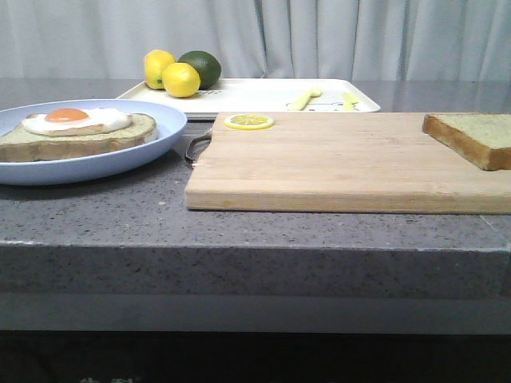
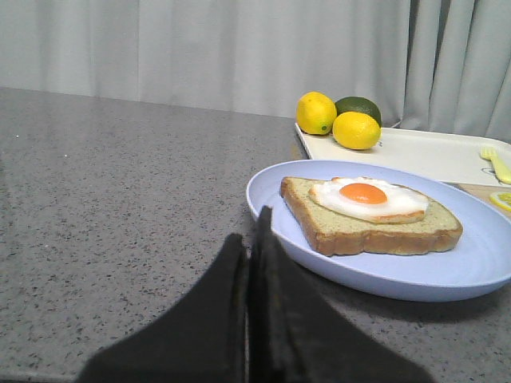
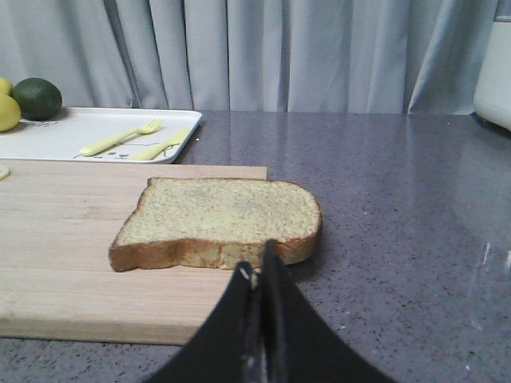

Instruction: Place bread and move sandwich to tray

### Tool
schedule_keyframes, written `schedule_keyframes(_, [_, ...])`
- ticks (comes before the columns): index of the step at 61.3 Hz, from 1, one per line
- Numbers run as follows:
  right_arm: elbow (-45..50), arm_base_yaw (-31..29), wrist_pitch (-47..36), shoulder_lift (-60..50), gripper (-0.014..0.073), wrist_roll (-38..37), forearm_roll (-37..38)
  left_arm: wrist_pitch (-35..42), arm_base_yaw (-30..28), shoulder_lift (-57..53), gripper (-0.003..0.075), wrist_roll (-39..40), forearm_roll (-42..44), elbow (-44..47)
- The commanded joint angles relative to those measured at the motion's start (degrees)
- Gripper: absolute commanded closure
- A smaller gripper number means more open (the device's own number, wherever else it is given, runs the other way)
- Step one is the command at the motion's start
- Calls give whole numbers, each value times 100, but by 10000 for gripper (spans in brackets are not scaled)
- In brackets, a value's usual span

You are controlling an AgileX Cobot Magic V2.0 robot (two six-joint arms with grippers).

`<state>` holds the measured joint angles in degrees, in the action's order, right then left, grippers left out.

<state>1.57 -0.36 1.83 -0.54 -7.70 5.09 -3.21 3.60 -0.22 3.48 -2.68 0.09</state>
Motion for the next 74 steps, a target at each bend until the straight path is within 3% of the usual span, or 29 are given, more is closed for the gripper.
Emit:
schedule_keyframes(1, [-21,1,-505,-131,662,37,1,459,-16,-112,738,32,-7,28])
schedule_keyframes(56, [-48,1,-644,-131,662,37,1,917,-16,-112,738,32,90,-36])
schedule_keyframes(64, [-403,1,-437,-131,662,37,-16,829,-16,-112,738,32,9,-540])
schedule_keyframes(74, [-1135,1,112,-112,662,37,-16,35,-16,72,738,32,9,-1617])
